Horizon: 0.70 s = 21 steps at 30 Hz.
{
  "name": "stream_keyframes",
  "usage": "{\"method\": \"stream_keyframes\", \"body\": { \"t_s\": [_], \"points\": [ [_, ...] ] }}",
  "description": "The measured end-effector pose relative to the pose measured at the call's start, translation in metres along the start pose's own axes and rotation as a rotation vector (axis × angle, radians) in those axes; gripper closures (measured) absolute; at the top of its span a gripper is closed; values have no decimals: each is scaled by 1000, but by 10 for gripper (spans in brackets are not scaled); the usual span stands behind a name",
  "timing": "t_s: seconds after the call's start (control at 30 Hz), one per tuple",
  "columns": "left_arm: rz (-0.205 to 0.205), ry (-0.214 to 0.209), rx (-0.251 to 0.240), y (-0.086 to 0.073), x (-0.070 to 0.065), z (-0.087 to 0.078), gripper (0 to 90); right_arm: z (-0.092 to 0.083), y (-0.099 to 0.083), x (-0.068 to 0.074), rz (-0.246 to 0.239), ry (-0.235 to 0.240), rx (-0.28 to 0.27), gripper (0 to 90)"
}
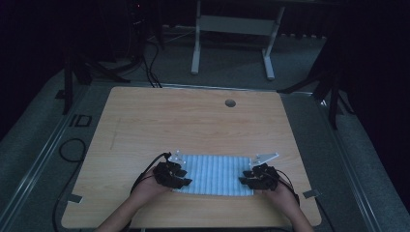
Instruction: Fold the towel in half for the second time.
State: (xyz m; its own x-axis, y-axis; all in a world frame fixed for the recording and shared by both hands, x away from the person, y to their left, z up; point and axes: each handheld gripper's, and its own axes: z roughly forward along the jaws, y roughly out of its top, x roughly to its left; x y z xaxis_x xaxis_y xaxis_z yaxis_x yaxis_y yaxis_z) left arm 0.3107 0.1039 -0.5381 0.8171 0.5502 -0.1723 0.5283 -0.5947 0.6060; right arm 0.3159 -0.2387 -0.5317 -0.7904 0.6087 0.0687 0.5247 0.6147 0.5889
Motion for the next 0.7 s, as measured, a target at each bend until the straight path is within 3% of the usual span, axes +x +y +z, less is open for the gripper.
{"method": "stream_keyframes", "body": {
  "t_s": [0.07, 0.1, 0.27, 0.53, 0.7],
  "points": [
    [-12, 6, -16, -1, 4, 0, 566, 5, 1, -4, 6, 4, -13, 648],
    [13, 31, -12, -1, 5, 0, 566, 7, 5, -6, 2, 2, -6, 648],
    [1, 46, -2, 0, 12, -2, 566, 14, 17, -12, -6, -3, 6, 644],
    [-51, 56, -13, -4, 37, -11, 566, 34, 43, -25, 15, 25, -6, 638],
    [-100, 90, -21, -9, 62, -20, 566, 49, 66, -28, -7, 15, 2, 626]
  ]
}}
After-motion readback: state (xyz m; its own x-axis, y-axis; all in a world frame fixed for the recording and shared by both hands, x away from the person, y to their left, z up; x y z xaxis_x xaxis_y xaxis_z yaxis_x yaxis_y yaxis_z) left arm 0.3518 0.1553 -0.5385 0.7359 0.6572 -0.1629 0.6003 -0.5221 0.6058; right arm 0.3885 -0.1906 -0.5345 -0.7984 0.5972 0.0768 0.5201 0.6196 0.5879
